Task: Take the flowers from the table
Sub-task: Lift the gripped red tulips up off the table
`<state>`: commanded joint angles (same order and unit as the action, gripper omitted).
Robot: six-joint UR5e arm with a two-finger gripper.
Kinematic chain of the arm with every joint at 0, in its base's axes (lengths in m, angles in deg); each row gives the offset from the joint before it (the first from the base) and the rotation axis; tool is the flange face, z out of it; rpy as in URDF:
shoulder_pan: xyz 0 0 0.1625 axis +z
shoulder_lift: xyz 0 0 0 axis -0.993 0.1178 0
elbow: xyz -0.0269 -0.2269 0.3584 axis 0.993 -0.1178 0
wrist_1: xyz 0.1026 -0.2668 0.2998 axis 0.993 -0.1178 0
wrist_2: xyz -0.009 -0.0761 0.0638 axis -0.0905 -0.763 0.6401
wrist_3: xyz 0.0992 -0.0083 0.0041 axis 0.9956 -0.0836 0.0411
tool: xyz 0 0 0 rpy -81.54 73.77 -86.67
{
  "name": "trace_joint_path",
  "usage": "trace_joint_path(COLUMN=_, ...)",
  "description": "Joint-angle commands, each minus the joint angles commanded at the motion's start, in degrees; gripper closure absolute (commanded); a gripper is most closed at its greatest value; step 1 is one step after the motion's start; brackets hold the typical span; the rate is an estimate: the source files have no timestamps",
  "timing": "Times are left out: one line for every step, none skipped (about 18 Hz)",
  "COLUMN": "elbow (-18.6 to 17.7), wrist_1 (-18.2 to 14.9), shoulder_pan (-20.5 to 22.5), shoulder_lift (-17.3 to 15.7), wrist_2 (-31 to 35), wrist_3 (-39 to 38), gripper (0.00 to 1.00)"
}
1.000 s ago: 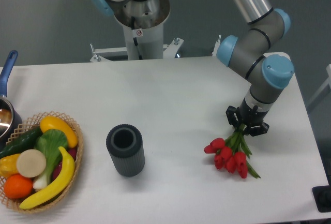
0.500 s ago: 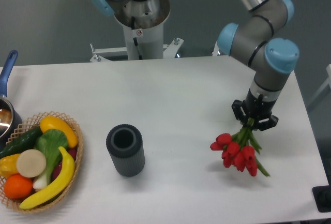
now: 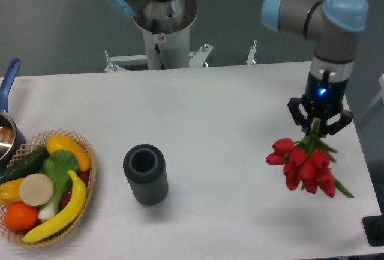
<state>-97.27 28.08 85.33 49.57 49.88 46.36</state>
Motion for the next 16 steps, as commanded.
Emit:
trace_joint_path(elbow=0.0, wrist_1=-0.1, shoulder_pan=1.1, shoulder_lift=-0.1, wrist_2=-3.3, wrist_3=0.0, gripper=0.73)
trace_joint_path(elbow=-0.1, wrist_1=-0.1, shoulder_pan=2.1, shoulder_lift=-0.1, wrist_2=-6.6, wrist_3=0.0, gripper=0.73)
trace_joint_path(elbow=-0.1, wrist_1=-0.1, shoulder_pan=2.8, shoulder_lift=-0.1, wrist_2=-9.3, wrist_3=0.0, gripper=0.73)
trace_joint_path(elbow=-0.1, wrist_1=-0.1, shoulder_pan=3.7, shoulder_lift=-0.1, wrist_2=-11.6, wrist_3=0.0, gripper=0.73)
trace_joint_path(elbow=-0.1, wrist_1=-0.1, shoulder_pan=4.2, shoulder_lift=-0.1, wrist_2=-13.7, wrist_3=0.0, gripper=0.73)
trace_joint_path(elbow=-0.1, wrist_1=0.0, shoulder_pan=4.8, shoulder_lift=-0.1, wrist_2=-15.5, wrist_3=0.0, gripper=0.73)
trace_joint_path(elbow=-0.1, wrist_1=0.0, shoulder_pan=5.1, shoulder_lift=-0.1, wrist_2=-17.1, wrist_3=0.1, gripper=0.73)
trace_joint_path(elbow=-0.1, wrist_1=0.0, shoulder_pan=5.5, shoulder_lift=-0.1, wrist_2=-18.6, wrist_3=0.2, gripper=0.73)
trace_joint_path(elbow=-0.1, wrist_1=0.0, shoulder_pan=5.7, shoulder_lift=0.0, wrist_2=-20.2, wrist_3=0.3, gripper=0.73)
trace_joint_path(elbow=-0.1, wrist_1=0.0, shoulder_pan=5.7, shoulder_lift=0.1, wrist_2=-21.6, wrist_3=0.4, gripper=0.74)
trace_joint_path(elbow=-0.1, wrist_1=0.0, shoulder_pan=5.8, shoulder_lift=0.2, wrist_2=-22.9, wrist_3=0.5, gripper=0.74)
trace_joint_path(elbow=-0.1, wrist_1=0.1, shoulder_pan=5.8, shoulder_lift=0.3, wrist_2=-23.7, wrist_3=0.6, gripper=0.73)
trace_joint_path(elbow=-0.1, wrist_1=0.1, shoulder_pan=5.9, shoulder_lift=0.3, wrist_2=-23.9, wrist_3=0.6, gripper=0.74)
trace_joint_path(elbow=-0.2, wrist_1=0.1, shoulder_pan=5.9, shoulder_lift=0.3, wrist_2=-23.9, wrist_3=0.6, gripper=0.74)
trace_joint_path(elbow=-0.3, wrist_1=0.1, shoulder_pan=5.9, shoulder_lift=0.3, wrist_2=-23.9, wrist_3=0.6, gripper=0.74)
trace_joint_path(elbow=-0.3, wrist_1=0.1, shoulder_pan=5.9, shoulder_lift=0.3, wrist_2=-23.9, wrist_3=0.6, gripper=0.73)
